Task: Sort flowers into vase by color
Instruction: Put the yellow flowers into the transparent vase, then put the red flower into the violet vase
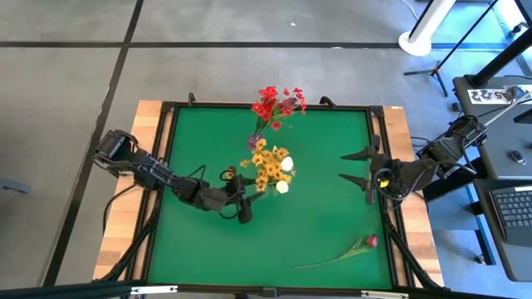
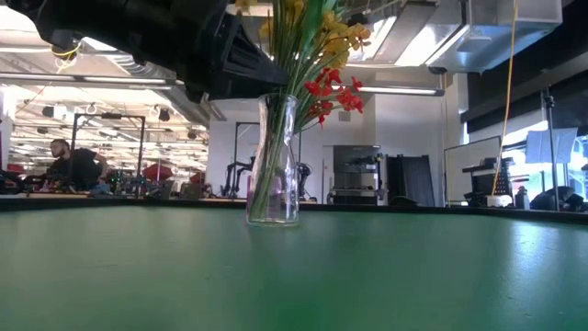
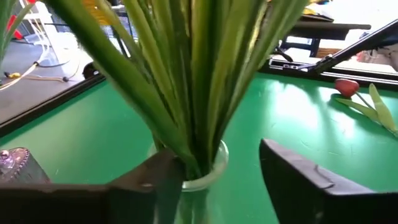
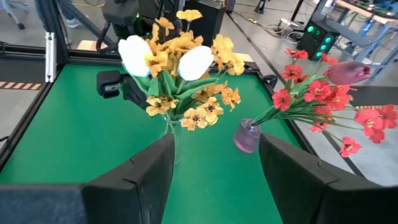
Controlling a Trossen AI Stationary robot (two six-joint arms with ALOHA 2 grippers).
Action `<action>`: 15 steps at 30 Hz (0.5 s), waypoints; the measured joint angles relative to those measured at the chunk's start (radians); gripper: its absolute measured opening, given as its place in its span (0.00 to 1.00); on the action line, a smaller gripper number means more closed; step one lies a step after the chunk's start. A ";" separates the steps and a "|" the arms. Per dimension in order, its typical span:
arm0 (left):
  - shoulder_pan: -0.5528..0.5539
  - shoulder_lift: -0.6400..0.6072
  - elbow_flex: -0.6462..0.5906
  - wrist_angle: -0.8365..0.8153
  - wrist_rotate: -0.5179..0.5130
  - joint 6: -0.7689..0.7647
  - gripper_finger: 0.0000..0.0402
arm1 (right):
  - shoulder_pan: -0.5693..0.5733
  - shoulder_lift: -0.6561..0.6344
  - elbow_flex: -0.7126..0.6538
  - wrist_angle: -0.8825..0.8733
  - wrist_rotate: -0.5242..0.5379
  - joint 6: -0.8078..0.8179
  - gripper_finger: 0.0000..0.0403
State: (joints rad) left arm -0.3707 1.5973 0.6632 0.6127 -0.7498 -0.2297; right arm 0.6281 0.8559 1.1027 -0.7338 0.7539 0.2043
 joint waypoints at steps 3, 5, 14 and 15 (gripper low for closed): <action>-0.021 -0.022 0.000 -0.028 -0.006 -0.007 0.56 | 0.000 0.000 0.000 0.000 -0.010 0.000 0.58; -0.038 -0.054 0.000 -0.091 -0.024 -0.044 0.59 | 0.000 -0.001 0.000 0.000 -0.015 0.001 0.58; -0.133 -0.240 0.001 -0.558 -0.058 -0.369 0.60 | 0.000 -0.003 0.012 -0.023 -0.208 0.002 0.58; -0.144 -0.257 0.001 -0.604 -0.048 -0.414 0.60 | 0.000 -0.003 0.012 -0.038 -0.266 0.004 0.58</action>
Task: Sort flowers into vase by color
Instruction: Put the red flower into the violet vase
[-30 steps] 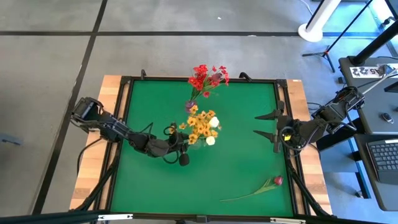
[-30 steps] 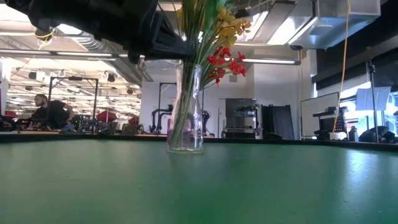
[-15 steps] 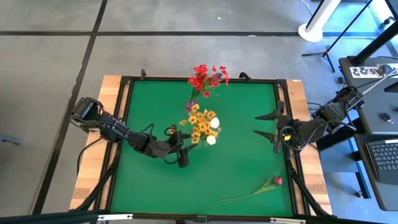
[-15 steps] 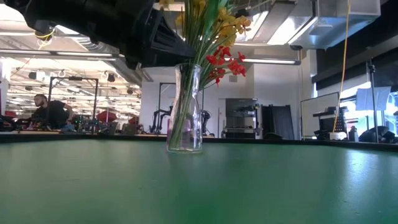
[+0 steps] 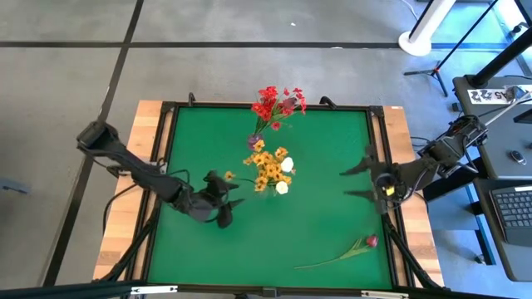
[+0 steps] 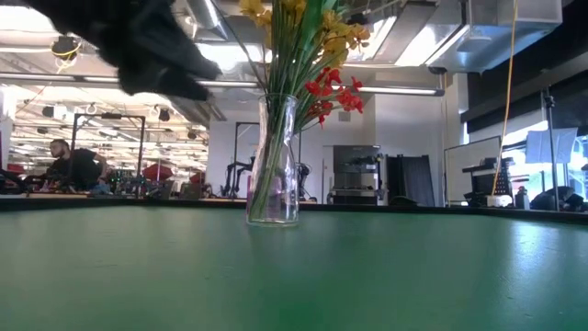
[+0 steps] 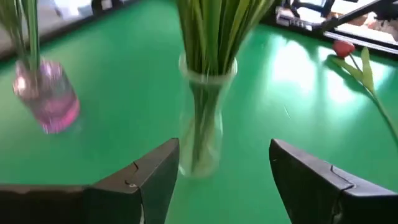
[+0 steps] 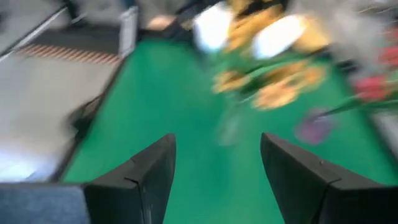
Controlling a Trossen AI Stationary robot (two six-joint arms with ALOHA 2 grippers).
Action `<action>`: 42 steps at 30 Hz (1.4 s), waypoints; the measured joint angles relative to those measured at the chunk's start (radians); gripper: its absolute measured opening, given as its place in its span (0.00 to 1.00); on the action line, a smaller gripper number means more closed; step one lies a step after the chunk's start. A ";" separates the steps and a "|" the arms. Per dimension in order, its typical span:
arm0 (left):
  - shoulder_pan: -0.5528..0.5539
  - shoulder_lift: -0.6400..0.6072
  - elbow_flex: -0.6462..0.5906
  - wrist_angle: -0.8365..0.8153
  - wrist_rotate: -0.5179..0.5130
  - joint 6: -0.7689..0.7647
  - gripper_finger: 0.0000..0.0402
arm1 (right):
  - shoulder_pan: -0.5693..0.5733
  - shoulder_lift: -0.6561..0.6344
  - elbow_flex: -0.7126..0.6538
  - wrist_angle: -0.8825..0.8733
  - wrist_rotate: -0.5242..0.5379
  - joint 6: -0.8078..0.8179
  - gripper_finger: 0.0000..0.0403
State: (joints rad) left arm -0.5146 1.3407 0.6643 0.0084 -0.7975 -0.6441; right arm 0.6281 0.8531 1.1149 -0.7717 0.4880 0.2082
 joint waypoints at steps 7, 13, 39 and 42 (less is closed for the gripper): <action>-0.074 -0.049 0.000 -0.215 0.169 -0.307 0.60 | 0.000 0.116 -0.072 -0.137 -0.301 0.175 0.58; -0.138 -0.045 0.000 -0.207 0.206 -0.411 0.60 | 0.028 0.267 -0.199 -0.101 -0.512 0.320 0.58; -0.185 -0.044 0.000 -0.174 0.172 -0.489 0.60 | 0.327 0.795 -0.249 0.127 -0.516 0.529 0.46; -0.181 -0.044 0.008 -0.154 0.185 -0.517 0.60 | 0.327 0.796 -0.229 0.063 -0.499 0.524 0.28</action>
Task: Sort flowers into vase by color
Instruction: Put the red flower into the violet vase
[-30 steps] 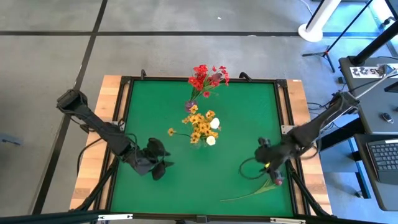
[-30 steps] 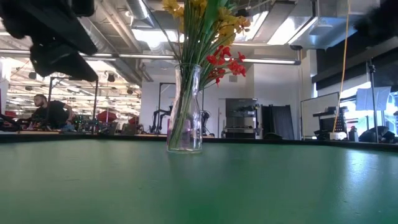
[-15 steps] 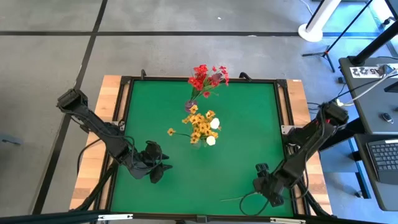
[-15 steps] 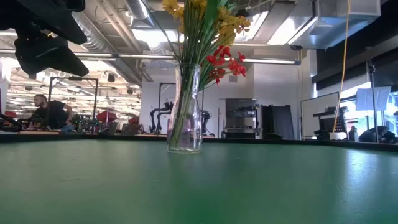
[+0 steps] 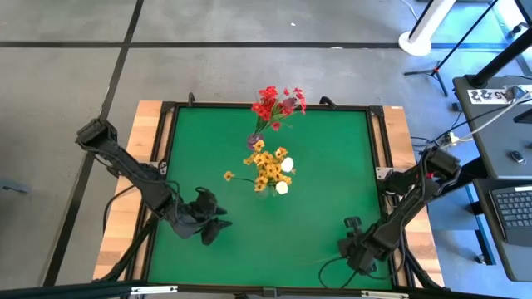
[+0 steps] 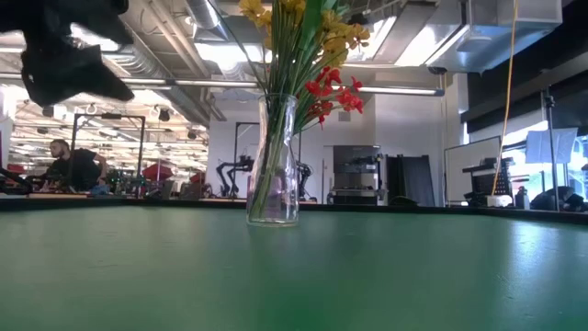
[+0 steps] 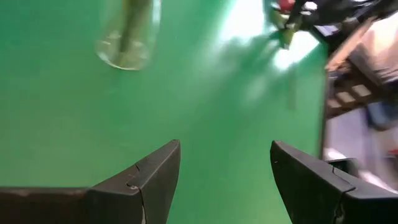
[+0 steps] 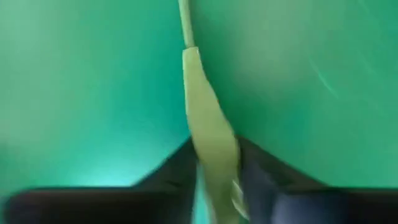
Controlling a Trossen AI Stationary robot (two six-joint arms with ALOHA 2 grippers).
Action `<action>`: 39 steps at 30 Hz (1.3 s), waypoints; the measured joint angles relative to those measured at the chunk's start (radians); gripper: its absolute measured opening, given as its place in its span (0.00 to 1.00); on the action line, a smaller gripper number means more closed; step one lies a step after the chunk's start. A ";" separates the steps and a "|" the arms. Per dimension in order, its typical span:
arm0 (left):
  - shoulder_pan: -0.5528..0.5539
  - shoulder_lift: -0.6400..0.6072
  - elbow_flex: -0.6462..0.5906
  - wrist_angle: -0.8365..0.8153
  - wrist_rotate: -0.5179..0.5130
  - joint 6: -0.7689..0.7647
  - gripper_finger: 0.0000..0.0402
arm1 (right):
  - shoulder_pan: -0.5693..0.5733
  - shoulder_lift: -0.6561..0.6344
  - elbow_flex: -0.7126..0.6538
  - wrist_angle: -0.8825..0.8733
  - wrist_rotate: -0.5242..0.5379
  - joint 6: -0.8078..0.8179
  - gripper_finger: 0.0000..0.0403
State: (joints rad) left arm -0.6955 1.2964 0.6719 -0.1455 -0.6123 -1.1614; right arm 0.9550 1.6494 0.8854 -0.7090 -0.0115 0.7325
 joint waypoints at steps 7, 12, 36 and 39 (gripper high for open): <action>0.044 0.000 0.123 0.046 0.143 -0.060 0.60 | -0.029 0.004 0.119 -0.330 0.063 -0.019 0.06; 0.083 0.000 0.214 0.049 0.201 -0.043 0.60 | -0.041 0.004 0.256 -0.594 0.232 -0.046 0.02; 0.204 -0.001 0.801 -0.295 0.349 0.290 0.60 | -0.104 0.177 1.009 -0.860 1.359 -0.954 0.01; 0.282 -0.001 0.871 -0.362 0.372 0.293 0.60 | -0.143 0.179 1.041 -0.857 1.565 -1.092 0.01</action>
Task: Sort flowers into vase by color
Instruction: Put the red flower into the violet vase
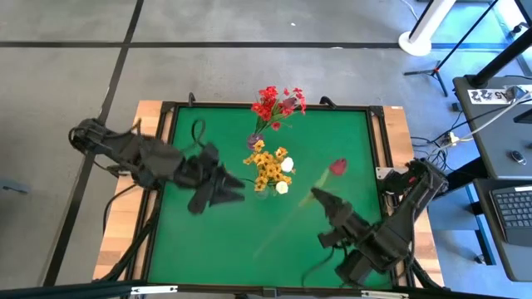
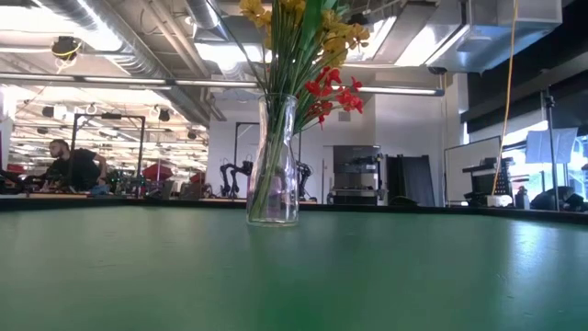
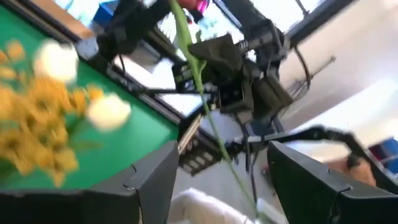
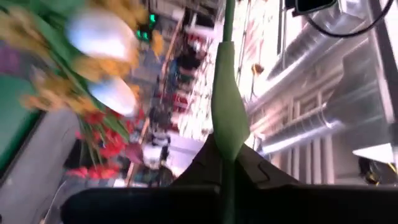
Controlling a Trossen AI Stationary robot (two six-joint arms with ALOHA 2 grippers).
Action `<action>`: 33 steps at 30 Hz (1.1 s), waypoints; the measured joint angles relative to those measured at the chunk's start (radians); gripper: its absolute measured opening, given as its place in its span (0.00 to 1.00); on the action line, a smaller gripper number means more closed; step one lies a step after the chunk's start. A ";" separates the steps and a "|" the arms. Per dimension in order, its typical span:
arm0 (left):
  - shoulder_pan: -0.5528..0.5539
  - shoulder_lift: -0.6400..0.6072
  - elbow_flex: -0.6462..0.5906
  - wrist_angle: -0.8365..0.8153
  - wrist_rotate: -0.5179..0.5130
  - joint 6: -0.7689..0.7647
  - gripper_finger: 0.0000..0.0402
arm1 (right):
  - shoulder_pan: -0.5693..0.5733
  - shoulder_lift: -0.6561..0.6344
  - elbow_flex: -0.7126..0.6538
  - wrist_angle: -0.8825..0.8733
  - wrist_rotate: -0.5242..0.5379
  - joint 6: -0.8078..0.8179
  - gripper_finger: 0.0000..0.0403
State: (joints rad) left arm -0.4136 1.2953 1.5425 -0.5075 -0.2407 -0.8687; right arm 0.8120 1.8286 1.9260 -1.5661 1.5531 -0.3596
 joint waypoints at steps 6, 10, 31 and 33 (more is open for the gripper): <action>0.192 0.000 0.034 0.003 0.193 0.014 0.60 | -0.142 -0.001 0.060 0.003 0.016 -0.051 0.01; 0.310 0.028 0.035 0.007 0.339 0.014 0.60 | -0.245 -0.001 0.065 0.033 0.017 -0.087 0.01; 0.701 0.123 0.052 0.022 0.817 0.189 0.60 | -0.452 -0.001 0.065 0.518 -0.194 -0.541 0.01; 0.716 0.121 0.068 0.011 0.826 0.223 0.60 | -0.452 -0.001 0.065 0.536 -0.210 -0.563 0.01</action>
State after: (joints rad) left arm 0.3023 1.4159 1.6104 -0.4965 0.5857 -0.6461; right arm 0.3598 1.8278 1.9911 -1.0302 1.3431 -0.9222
